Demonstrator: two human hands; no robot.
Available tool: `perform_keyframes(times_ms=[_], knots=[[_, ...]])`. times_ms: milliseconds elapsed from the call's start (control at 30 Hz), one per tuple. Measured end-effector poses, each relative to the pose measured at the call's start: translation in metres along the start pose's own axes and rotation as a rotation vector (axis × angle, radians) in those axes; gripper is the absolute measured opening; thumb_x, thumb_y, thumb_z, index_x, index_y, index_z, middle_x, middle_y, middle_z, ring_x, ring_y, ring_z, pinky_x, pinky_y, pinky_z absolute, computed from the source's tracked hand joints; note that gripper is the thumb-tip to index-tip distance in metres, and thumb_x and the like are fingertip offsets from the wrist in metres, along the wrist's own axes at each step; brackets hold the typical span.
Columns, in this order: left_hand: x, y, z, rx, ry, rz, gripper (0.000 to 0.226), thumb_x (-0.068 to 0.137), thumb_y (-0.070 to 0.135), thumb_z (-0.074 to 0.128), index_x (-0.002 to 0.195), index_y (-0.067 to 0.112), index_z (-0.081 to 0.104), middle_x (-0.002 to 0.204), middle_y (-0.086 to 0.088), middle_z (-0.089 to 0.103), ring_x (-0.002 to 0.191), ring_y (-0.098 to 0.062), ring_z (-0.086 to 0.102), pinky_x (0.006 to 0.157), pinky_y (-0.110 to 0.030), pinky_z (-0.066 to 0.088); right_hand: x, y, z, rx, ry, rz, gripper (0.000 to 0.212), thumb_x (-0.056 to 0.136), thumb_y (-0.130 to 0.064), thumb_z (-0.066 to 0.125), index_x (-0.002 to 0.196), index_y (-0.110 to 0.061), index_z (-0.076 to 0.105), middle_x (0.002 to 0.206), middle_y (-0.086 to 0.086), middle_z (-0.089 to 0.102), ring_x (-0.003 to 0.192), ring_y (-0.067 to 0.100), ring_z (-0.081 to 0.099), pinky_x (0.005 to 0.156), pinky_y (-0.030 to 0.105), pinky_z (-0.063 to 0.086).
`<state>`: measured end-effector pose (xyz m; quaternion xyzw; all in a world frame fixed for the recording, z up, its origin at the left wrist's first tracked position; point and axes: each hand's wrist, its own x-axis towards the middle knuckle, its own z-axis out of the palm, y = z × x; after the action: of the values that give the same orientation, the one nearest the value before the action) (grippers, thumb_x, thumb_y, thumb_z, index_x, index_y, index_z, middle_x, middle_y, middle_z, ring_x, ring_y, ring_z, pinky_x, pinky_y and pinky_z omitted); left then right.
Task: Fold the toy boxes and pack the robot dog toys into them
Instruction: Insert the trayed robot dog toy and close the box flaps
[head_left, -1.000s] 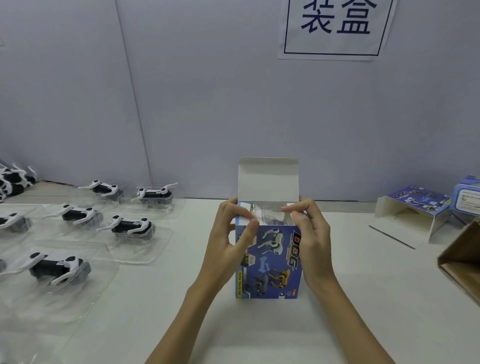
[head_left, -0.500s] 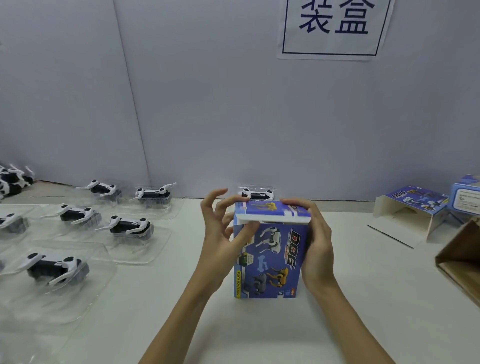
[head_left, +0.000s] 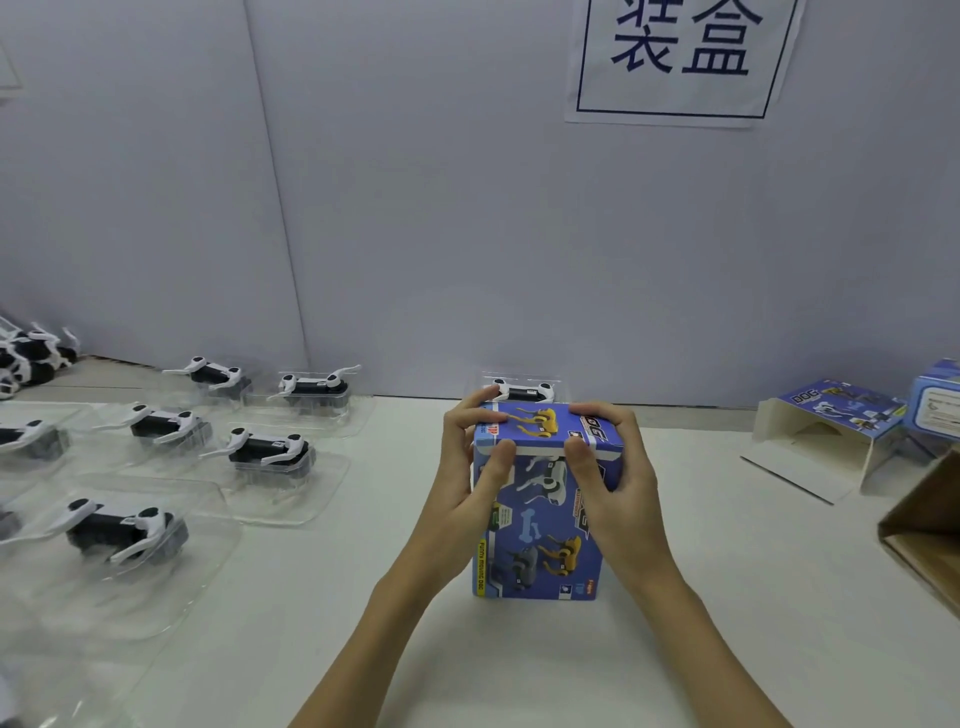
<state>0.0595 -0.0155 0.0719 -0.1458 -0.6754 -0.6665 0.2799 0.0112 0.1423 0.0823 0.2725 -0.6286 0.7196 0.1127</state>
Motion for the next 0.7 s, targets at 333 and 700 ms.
perform_keyframes(times_ms=[333,700], knots=[[-0.01,-0.015,0.005,0.279,0.154,0.156,0.054,0.102,0.034,0.06,0.15,0.032,0.035,0.152,0.01,0.045,0.14,-0.024,0.051,0.103,-0.047,0.055,0.0,0.001,0.002,0.071,0.174,0.007,0.03,0.087,-0.04,0.074,0.114,-0.029,0.068,0.112,-0.003,0.074,0.103,0.022,0.074,0.069,0.031,0.063],[-0.009,-0.01,-0.009,1.127,0.111,0.368,0.116,0.073,0.071,0.072,0.162,0.01,0.028,0.16,-0.009,0.035,0.146,-0.028,0.036,0.119,-0.049,0.026,0.001,0.015,0.007,0.291,0.115,0.344,0.053,0.08,-0.055,0.069,0.116,-0.019,0.057,0.108,0.0,0.078,0.102,0.023,0.076,0.072,0.032,0.064]])
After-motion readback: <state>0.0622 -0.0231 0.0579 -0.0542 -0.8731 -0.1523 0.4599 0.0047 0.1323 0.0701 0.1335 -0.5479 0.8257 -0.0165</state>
